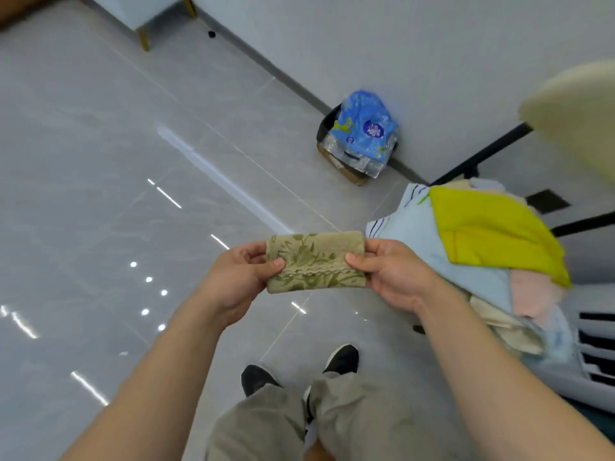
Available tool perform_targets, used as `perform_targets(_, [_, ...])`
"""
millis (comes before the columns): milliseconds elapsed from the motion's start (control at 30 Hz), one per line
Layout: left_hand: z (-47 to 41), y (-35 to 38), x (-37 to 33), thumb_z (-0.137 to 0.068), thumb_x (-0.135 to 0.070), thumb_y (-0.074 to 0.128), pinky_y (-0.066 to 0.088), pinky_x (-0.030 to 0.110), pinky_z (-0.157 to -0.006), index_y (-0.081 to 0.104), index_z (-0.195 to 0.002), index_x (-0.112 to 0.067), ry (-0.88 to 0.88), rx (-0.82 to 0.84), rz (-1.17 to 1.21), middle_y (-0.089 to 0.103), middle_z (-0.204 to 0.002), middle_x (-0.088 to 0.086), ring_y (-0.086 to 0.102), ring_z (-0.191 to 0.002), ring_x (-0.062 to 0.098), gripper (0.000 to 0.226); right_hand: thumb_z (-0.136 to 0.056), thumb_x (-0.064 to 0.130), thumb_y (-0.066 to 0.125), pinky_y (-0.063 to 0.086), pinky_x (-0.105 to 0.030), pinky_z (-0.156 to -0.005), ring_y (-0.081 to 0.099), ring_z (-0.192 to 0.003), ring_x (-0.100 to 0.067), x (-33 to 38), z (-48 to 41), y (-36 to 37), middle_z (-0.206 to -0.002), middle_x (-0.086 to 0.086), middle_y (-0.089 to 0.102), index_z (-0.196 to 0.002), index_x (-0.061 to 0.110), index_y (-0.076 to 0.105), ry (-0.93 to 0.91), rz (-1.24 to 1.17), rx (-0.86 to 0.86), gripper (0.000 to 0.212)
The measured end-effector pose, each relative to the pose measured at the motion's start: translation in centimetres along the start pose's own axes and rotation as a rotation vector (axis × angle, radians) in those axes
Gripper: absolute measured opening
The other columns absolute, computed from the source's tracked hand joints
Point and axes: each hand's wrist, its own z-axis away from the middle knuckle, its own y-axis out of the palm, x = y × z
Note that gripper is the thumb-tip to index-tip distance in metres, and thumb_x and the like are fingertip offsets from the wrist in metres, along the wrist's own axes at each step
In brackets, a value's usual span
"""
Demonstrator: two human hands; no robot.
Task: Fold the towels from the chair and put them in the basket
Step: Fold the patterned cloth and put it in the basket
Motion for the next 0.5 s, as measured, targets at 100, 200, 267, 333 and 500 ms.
perform_targets(100, [8.3,0.8,-7.8,-0.091,0.012,0.058,0.061,0.031,-0.081,0.063,-0.119,0.005,-0.002,-0.008,-0.033,0.071,-0.112,0.024,0.072,-0.096,0.029,0.029,-0.091,-0.005,0.062,0.061,-0.032,-0.078,0.073,-0.09,-0.025,6.9,7.2,5.1,-0.105,-0.019,0.074,-0.111,-0.002,0.069,-0.006,0.032,0.024,0.021])
perform_targets(200, [15.0,0.8,-14.1,-0.092,0.011,0.057,0.061,0.032,-0.082,0.064,-0.117,0.004,0.04,0.01,-0.035,0.072,-0.11,0.022,0.073,-0.097,0.03,0.027,-0.089,-0.003,0.066,0.061,-0.03,-0.075,0.073,-0.084,-0.022,12.4,12.4,9.4,-0.102,-0.017,0.074,-0.111,-0.004,0.069,-0.031,0.031,0.034,0.021])
perform_targets(267, [17.8,0.4,-17.1,-0.091,0.012,0.058,0.06,0.033,-0.083,0.064,-0.117,0.003,0.06,-0.001,-0.033,0.073,-0.11,0.021,0.073,-0.096,0.03,0.028,-0.088,-0.003,0.068,0.061,-0.031,-0.075,0.073,-0.083,-0.022,15.1,14.5,11.8,-0.102,-0.018,0.073,-0.115,-0.007,0.067,-0.055,0.071,0.055,0.027])
perform_targets(333, [19.3,-0.5,-19.4,-0.09,0.013,0.059,0.061,0.033,-0.083,0.063,-0.119,0.003,0.086,-0.009,-0.03,0.073,-0.11,0.021,0.073,-0.096,0.029,0.031,-0.088,-0.004,0.067,0.061,-0.03,-0.076,0.073,-0.082,-0.022,16.8,15.2,13.9,-0.103,-0.018,0.073,-0.119,-0.008,0.065,-0.078,0.095,0.079,0.031])
perform_targets(500, [18.5,-2.8,-24.2,-0.089,0.017,0.058,0.061,0.029,-0.074,0.063,-0.118,0.003,0.121,0.001,-0.022,0.074,-0.104,0.02,0.074,-0.09,0.027,0.032,-0.092,-0.008,0.059,0.061,-0.03,-0.075,0.074,-0.085,-0.023,20.7,12.7,17.2,-0.105,-0.019,0.073,-0.12,-0.008,0.064,-0.117,0.128,0.114,0.028])
